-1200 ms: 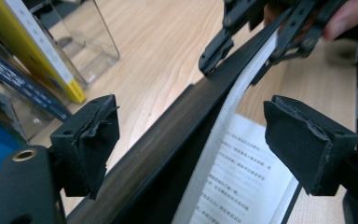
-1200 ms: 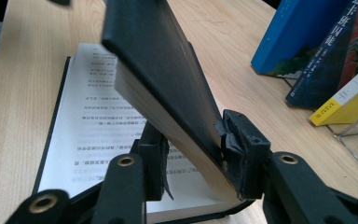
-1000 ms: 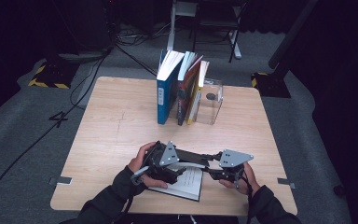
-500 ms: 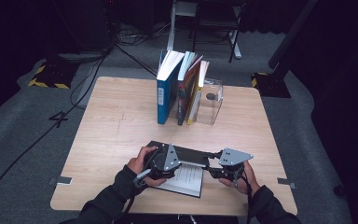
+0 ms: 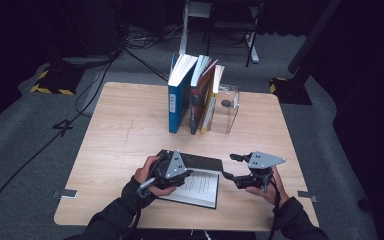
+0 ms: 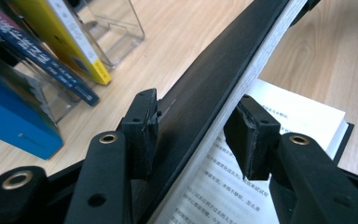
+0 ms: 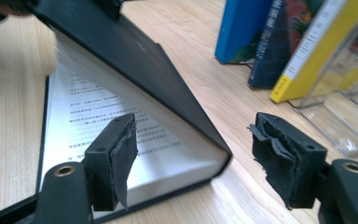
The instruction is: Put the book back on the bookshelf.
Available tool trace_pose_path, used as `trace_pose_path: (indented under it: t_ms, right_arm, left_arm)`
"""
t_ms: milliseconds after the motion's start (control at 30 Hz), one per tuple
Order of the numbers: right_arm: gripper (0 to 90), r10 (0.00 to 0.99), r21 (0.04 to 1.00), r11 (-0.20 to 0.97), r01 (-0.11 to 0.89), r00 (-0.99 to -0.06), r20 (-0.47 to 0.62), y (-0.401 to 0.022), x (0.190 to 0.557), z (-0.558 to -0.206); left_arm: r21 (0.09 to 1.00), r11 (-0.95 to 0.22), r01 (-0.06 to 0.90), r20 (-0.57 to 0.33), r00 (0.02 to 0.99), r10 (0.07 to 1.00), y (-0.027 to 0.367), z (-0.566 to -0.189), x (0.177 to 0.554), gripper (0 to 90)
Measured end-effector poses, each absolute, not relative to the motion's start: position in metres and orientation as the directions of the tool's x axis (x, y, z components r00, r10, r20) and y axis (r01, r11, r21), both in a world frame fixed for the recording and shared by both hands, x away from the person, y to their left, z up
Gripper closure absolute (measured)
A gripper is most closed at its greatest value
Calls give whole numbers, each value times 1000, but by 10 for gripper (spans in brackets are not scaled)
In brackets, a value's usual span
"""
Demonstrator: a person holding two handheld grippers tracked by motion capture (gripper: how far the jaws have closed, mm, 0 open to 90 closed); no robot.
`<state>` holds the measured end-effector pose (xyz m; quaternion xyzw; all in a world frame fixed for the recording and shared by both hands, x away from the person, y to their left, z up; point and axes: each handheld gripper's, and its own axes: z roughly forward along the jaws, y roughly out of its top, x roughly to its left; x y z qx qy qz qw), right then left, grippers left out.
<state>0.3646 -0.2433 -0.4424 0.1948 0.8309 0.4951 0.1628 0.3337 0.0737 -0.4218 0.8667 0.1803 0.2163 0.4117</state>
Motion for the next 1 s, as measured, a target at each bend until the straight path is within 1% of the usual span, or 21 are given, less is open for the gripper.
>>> trace_pose_path:
  t_ms: [33, 167, 267, 500, 533, 733, 833, 933, 1000]
  right_arm:
    - [312, 485, 886, 434, 162, -871, -78, -243, 365, -442]
    - [311, 538, 885, 418, 203, -841, -61, -256, 372, -444]
    - [305, 562, 875, 425, 231, -825, -55, -258, 376, -447]
    - [313, 582, 864, 433, 257, -812, -50, -258, 380, -454]
    - [315, 584, 863, 432, 262, -810, -46, -257, 381, -456]
    - [312, 577, 837, 457, 300, -817, -22, -247, 385, -468]
    - [304, 553, 820, 487, 300, -833, -24, -236, 384, -473]
    - [303, 535, 825, 479, 299, -845, -4, -225, 383, -474]
    - [303, 522, 832, 478, 283, -853, -10, -217, 381, -473]
  left_arm:
    - [795, -590, 141, 218, 841, 495, 75, -422, 335, 553]
    - [825, -543, 158, 181, 836, 518, 83, -421, 338, 552]
    - [856, -485, 179, 128, 836, 534, 95, -420, 342, 552]
    - [908, -351, 230, 3, 833, 554, 120, -419, 350, 551]
    - [912, -340, 231, -4, 832, 555, 124, -419, 352, 551]
    - [933, -246, 262, -91, 834, 545, 142, -422, 358, 550]
    - [939, -215, 270, -117, 835, 538, 151, -422, 361, 550]
    - [943, -184, 277, -141, 834, 534, 157, -424, 363, 550]
    - [944, -170, 283, -154, 834, 530, 160, -425, 363, 550]
